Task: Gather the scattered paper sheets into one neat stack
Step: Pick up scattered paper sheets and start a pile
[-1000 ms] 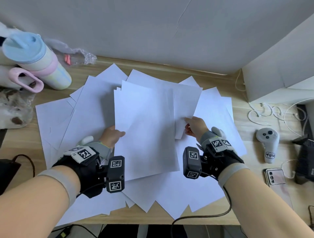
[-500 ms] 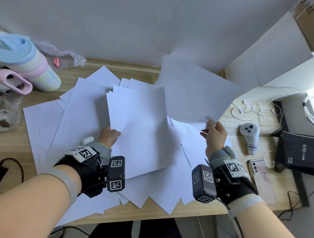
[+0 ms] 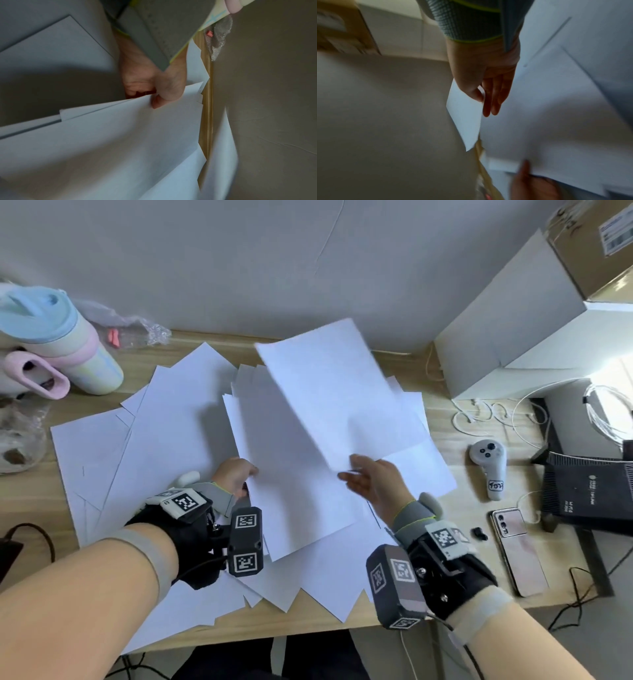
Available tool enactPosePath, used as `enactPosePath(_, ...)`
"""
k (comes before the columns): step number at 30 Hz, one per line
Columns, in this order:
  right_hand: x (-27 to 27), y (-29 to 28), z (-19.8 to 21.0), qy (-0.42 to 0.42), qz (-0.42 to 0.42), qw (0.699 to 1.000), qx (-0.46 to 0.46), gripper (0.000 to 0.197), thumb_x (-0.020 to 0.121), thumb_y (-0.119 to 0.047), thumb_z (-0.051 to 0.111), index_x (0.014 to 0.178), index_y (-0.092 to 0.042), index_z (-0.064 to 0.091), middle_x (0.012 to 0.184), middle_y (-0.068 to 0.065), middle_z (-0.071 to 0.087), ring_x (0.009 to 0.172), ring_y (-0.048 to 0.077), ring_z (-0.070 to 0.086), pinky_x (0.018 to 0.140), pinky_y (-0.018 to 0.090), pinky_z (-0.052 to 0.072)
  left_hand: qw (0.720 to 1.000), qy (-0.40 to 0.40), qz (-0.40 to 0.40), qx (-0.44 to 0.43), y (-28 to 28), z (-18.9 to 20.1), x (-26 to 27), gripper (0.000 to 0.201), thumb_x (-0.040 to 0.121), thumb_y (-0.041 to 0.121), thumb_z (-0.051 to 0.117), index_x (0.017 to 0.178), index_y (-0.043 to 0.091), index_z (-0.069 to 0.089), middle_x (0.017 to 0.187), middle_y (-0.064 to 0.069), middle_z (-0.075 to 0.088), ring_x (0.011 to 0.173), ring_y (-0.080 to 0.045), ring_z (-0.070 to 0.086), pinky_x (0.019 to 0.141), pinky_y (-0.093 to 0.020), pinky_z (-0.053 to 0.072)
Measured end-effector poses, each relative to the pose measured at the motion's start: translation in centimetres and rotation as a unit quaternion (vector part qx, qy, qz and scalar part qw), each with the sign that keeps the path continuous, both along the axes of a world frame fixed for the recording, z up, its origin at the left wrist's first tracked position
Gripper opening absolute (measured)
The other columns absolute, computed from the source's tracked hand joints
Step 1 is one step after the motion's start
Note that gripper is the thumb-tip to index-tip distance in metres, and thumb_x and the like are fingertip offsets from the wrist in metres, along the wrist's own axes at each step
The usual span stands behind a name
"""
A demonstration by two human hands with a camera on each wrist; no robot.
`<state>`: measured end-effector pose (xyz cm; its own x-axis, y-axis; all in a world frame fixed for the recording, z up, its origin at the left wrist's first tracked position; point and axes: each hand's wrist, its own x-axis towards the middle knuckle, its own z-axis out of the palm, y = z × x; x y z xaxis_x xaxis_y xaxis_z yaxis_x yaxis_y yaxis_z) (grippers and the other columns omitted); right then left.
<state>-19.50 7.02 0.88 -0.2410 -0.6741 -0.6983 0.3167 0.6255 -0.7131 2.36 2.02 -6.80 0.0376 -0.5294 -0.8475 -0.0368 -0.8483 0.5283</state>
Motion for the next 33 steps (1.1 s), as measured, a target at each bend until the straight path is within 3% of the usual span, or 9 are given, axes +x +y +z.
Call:
enactPosePath(5,3.1,1.9,-2.7,-0.017,0.071,0.993,0.088,0.011,0.092,-0.008,0.05,0.098,0.001,0.052,0.072,0.013,0.064,0.046,0.017,0.068,0.049,0.02,0.054,0.998,0.025,0.047,0.02,-0.1,0.6,-0.4,0.02,0.091,0.003,0.042,0.073,0.005,0.052,0.07,-0.01,0.053,0.06,-0.023,0.052,0.049,-0.027,0.045)
enactPosePath(11,5.2,3.2,-4.3,0.006,0.196,0.967,0.162,0.023,0.093,-0.018,0.045,0.089,-0.001,0.059,0.062,0.005,0.072,0.051,0.017,0.068,0.051,0.022,0.055,0.997,0.038,0.064,0.01,-0.3,0.1,0.1,0.04,0.091,0.047,0.047,0.11,0.012,0.057,0.098,-0.005,0.065,0.086,-0.024,0.061,0.061,-0.027,0.046)
enactPosePath(14,5.0,3.3,-4.0,-0.015,0.302,0.933,0.197,0.032,0.093,-0.027,0.043,0.087,-0.005,0.065,0.065,0.003,0.072,0.053,0.013,0.068,0.05,0.018,0.052,0.999,0.001,0.017,-0.034,-0.3,-0.7,0.3,0.038,0.089,0.015,0.059,0.123,-0.001,0.056,0.126,-0.017,0.06,0.104,-0.023,0.056,0.086,-0.035,0.045)
enactPosePath(17,3.8,3.1,-3.5,0.007,0.393,0.895,0.213,0.051,0.095,-0.042,0.037,0.078,-0.01,0.072,0.066,0.003,0.071,0.058,0.013,0.068,0.055,0.017,0.053,0.992,-0.101,-0.04,-0.069,-0.4,-1.2,0.8,0.01,0.086,-0.003,0.052,0.086,0.001,0.061,0.091,-0.014,0.063,0.089,-0.022,0.05,0.071,-0.023,0.048)
enactPosePath(19,2.3,2.6,-3.6,0.078,0.381,0.899,0.199,0.053,0.095,-0.041,0.037,0.071,-0.008,0.072,0.055,0.003,0.068,0.055,0.014,0.065,0.059,0.021,0.055,0.982,-0.158,-0.063,-0.083,-0.7,-1.0,1.2,0.024,0.088,-0.003,0.048,0.066,0.007,0.049,0.065,-0.004,0.045,0.078,-0.023,0.041,0.051,-0.022,0.036)
enactPosePath(22,-0.7,1.6,-4.6,0.228,0.271,0.919,0.172,0.04,0.088,-0.026,0.047,0.056,-0.012,0.065,0.041,0.002,0.06,0.054,0.022,0.059,0.069,0.032,0.055,0.976,-0.185,-0.083,-0.081,-1.2,-1.2,2.2,0.033,0.088,-0.003,0.047,0.058,0.01,0.04,0.06,-0.002,0.035,0.068,-0.024,0.035,0.05,-0.023,0.026)
enactPosePath(26,-4.0,0.7,-5.7,0.337,0.157,0.918,0.141,0.011,0.081,-0.022,0.055,0.072,-0.017,0.055,0.068,0.004,0.059,0.073,0.028,0.058,0.068,0.036,0.049,0.971,-0.19,-0.113,-0.096,-1.6,-1.2,3.2,0.037,0.089,-0.006,0.048,0.057,0.012,0.038,0.062,-0.001,0.038,0.055,-0.012,0.037,0.041,-0.009,0.035)
enactPosePath(29,-5.4,-0.2,-6.8,0.322,0.142,0.921,0.165,0.016,0.082,-0.024,0.06,0.094,-0.018,0.05,0.081,0.002,0.055,0.081,0.026,0.054,0.071,0.03,0.04,0.968,-0.196,-0.119,-0.1,-1.4,-1.5,3.5,0.037,0.089,-0.006,0.048,0.058,0.013,0.039,0.064,0.0,0.039,0.072,-0.014,0.049,0.04,-0.005,0.034)
enactPosePath(33,-4.8,-1.0,-8.2,0.186,0.1,0.959,0.19,0.022,0.08,-0.014,0.066,0.06,-0.008,0.059,0.07,0.01,0.062,0.059,0.022,0.053,0.056,0.026,0.042,0.962,-0.223,-0.147,-0.054,-0.8,-1.9,3.7,0.011,0.091,-0.001,0.048,0.087,-0.003,0.058,0.093,-0.017,0.058,0.094,-0.027,0.048,0.058,-0.018,0.035)
